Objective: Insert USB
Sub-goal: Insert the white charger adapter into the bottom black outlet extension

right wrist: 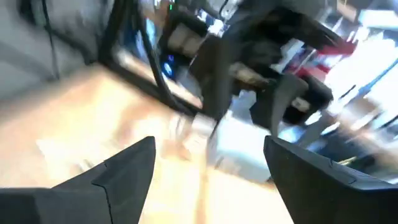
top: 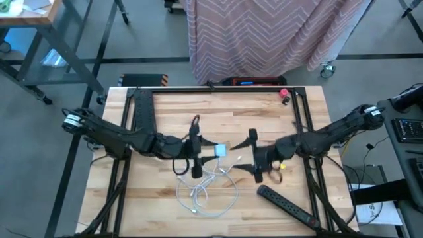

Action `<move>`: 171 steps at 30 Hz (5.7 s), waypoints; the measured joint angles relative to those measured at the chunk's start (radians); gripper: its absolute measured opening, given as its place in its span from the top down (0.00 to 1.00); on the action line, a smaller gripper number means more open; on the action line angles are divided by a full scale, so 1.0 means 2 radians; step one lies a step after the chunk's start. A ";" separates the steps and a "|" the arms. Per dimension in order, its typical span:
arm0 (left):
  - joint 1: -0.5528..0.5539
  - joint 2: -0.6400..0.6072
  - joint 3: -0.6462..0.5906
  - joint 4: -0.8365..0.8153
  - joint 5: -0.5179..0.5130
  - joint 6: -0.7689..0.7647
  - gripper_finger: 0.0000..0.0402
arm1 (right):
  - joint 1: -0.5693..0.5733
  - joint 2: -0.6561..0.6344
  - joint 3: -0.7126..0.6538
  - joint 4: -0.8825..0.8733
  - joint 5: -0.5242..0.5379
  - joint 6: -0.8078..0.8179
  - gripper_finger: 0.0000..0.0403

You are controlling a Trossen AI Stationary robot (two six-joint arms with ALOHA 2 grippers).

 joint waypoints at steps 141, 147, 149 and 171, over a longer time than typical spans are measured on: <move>-0.057 0.091 -0.048 0.256 -0.007 0.036 0.72 | -0.036 0.296 -0.369 0.611 -0.518 0.244 0.74; -0.057 0.091 -0.048 0.256 -0.007 0.030 0.72 | -0.036 0.303 -0.369 0.617 -0.517 0.224 0.74; -0.057 0.091 -0.048 0.256 -0.007 0.023 0.72 | -0.036 0.308 -0.369 0.617 -0.515 0.221 0.74; -0.060 0.091 -0.048 0.257 -0.002 -0.006 0.72 | -0.036 0.314 -0.384 0.626 -0.506 0.234 0.74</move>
